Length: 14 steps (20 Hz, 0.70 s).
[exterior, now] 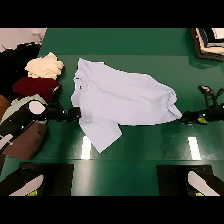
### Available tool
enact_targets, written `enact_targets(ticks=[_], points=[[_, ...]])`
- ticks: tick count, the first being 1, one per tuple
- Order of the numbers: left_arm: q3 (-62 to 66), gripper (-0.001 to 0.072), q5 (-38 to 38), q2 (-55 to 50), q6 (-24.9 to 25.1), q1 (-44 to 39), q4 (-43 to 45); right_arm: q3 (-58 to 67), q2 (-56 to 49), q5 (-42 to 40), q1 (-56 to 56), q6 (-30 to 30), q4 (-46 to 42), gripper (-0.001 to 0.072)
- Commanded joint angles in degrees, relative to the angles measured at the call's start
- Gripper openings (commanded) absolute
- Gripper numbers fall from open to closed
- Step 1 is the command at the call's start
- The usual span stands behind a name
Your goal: Fold the shirts.
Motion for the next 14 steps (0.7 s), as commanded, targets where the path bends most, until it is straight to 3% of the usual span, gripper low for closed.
enact_targets(ticks=[1, 4, 5, 7, 8, 9, 10, 12, 14], points=[[0.11, 0.0023, -0.04, 0.04, 0.13, -0.02, 0.0, -1.29, -3.58, -2.62, 0.92, -0.15, -0.46, 0.0551], [0.11, 0.0023, -0.11, 0.04, 0.11, -0.02, 0.0, -1.29, -6.58, -3.56, 0.92, -0.13, -0.44, 0.0547], [0.11, 0.0023, -0.24, 0.04, 0.11, 0.0, 0.0, -1.29, -6.93, -4.09, 0.92, -0.13, -0.44, 0.0476], [0.11, 0.0023, -0.63, 0.04, 0.11, 0.0, 0.0, -1.29, -6.78, -5.14, 0.92, -0.13, -0.44, 0.0415], [0.11, 0.0023, -0.63, 0.04, 0.11, 0.0, 0.0, -1.29, -6.43, -5.33, 0.92, -0.13, -0.44, 0.0229], [0.11, 0.0023, -0.66, 0.04, 0.13, 0.0, 0.0, -1.29, -5.86, -5.73, 0.9, -0.13, -0.46, 0.0163], [0.11, 0.0023, -0.63, 0.04, 0.13, 0.0, 0.02, -1.29, -5.14, -6.36, 0.83, -0.13, -0.44, 0.0159], [0.11, 0.0023, -0.66, 0.04, 0.13, 0.0, 0.02, -1.29, -3.78, -7.02, 0.81, -0.13, -0.81, 0.0035], [0.22, 0.0023, -1.07, 0.11, 0.13, 0.0, 0.0, -1.29, -2.49, -6.38, 0.81, -0.07, -1.42, 0.0015]])
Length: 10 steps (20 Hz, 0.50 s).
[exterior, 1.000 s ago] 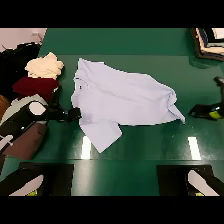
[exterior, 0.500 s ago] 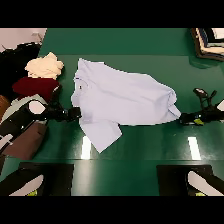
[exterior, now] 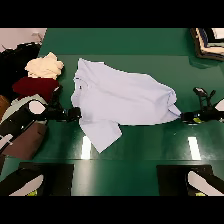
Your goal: Fold the shirts.
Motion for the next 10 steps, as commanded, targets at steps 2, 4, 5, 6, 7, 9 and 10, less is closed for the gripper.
enact_targets(ticks=[2, 4, 5, 6, 7, 9, 10], points=[[2.25, 0.0022, -3.78, 1.18, 0.04, 0.0, 1.07, 0.52, 3.63, 3.56, -0.02, 0.07, -0.31, 0.0014], [8.17, 0.0022, -9.88, 4.09, 0.11, 0.17, 4.26, 3.98, 6.49, 9.86, -0.09, 0.04, 3.76, 0.0014], [12.41, 0.0022, -12.39, 6.32, 0.63, 0.52, 5.57, 6.95, 8.33, 12.22, -0.07, 0.07, 6.43, 0.0014], [17.38, 0.0023, -13.49, 8.9, 1.14, 0.66, 6.95, 10.49, 10.05, 13.31, -0.07, 0.07, 9.11, 0.0015], [22.47, 0.0023, -13.44, 11.37, 1.4, 0.66, 8.11, 14.99, 11.69, 13.35, -0.04, 0.09, 12.07, 0.0014], [35.34, 0.0023, -13.38, 15.02, 1.46, 0.66, 11.69, 25.0, 14.19, 12.13, -0.07, 0.35, 16.22, 0.0014], [42.16, 0.0023, -13.57, 16.06, 1.46, 0.63, 13.49, 30.29, 14.95, 11.26, -0.07, 0.87, 16.37, 0.0015]])
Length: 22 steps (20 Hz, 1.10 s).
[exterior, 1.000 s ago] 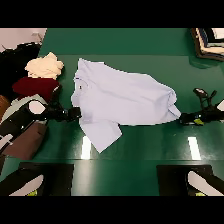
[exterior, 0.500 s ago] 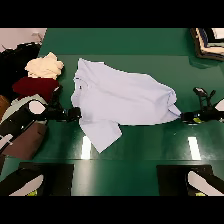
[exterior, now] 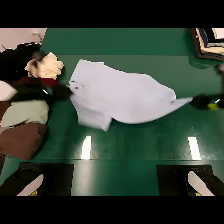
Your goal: Fold the shirts.
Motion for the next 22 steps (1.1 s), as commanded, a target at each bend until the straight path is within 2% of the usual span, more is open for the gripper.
enact_targets(ticks=[1, 6, 8, 10, 13, 15, 18, 22], points=[[22.64, 0.0023, -1.9, 4.96, 0.39, 0.11, 6.97, 17.77, 3.87, -0.22, -0.04, 1.36, 5.22, 0.0014], [52.24, 0.0022, -1.62, 5.11, 0.37, 0.11, 11.13, 42.64, 4.24, -2.03, -0.04, 1.53, 4.68, 0.0014], [57.86, 0.0022, -0.28, 5.33, -0.17, 0.11, 11.15, 49.13, 4.26, -2.54, -0.04, 1.6, 4.39, 0.0013], [60.39, 0.0022, 1.49, 5.55, -2.62, 0.11, 11.08, 53.77, 4.24, -1.7, -0.02, 5.16, 0.09, 0.0014], [59.47, 0.0022, 1.99, 5.35, -3.13, 0.11, 11.17, 60.06, 2.49, 3.63, -0.02, 9.22, -8.96, 0.0013], [55.71, 0.0022, 1.88, 4.76, -3.76, 0.11, 12.02, 62.07, 0.28, 7.28, -0.02, 10.67, -11.76, 0.0013], [46.99, 0.0022, -1.51, 1.88, -6.29, 0.11, 12.5, 55.8, -2.71, 9.62, 0.04, 12.22, -11.39, 0.0013], [36.59, 0.0022, -10.49, -7.78, -6.25, 0.11, 14.1, 45.62, -11.67, 18.64, 0.02, 12.63, -11.23, 0.0013]])
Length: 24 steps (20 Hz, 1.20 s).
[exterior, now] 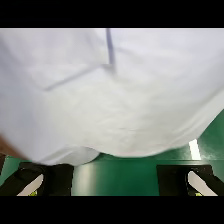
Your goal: Fold the shirts.
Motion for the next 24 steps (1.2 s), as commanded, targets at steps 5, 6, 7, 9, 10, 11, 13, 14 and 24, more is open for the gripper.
enact_targets(ticks=[5, 6, 7, 9, 10, 11, 13, 14, 24], points=[[-17.77, 0.0023, -2.45, -21.77, 0.0, 0.07, 2.25, -17.0, -19.34, 5.84, 0.02, 0.76, -0.76, 0.0013], [-17.9, 0.0022, 0.87, -25.97, -0.02, 0.09, 2.97, -18.32, -22.62, 3.5, 0.02, 0.72, -0.72, 0.0013], [-17.9, 0.0023, 4.96, -29.53, 0.0, 0.22, 3.02, -18.73, -25.68, 1.11, 0.02, 0.66, -0.74, 0.0014], [-17.44, 0.0022, 13.68, -35.6, -0.22, 0.94, 0.33, -17.94, -31.3, -4.07, 0.02, -0.26, -0.59, 0.0014], [-17.16, 0.0022, 17.46, -37.66, -0.13, 1.73, -1.44, -16.65, -33.79, -5.75, 0.02, -0.26, 0.33, 0.0013], [-17.14, 0.0022, 20.17, -38.88, -0.04, 2.64, -2.32, -14.93, -35.95, -6.58, 0.02, -0.31, 1.81, 0.0013], [-17.14, 0.0022, 21.16, -39.56, -0.31, 4.92, -2.75, -11.19, -39.01, -7.26, 0.02, -0.37, 2.23, 0.0014], [-17.11, 0.0022, 18.82, -39.43, -0.33, 6.25, -3.43, -9.64, -39.85, -6.97, 0.04, -0.7, 2.36, 0.0013], [-27.89, 0.0023, 2.16, -39.58, 9.99, 8.24, -5.51, -19.74, -39.85, -4.66, 4.17, -1.62, 2.34, 0.0015]])
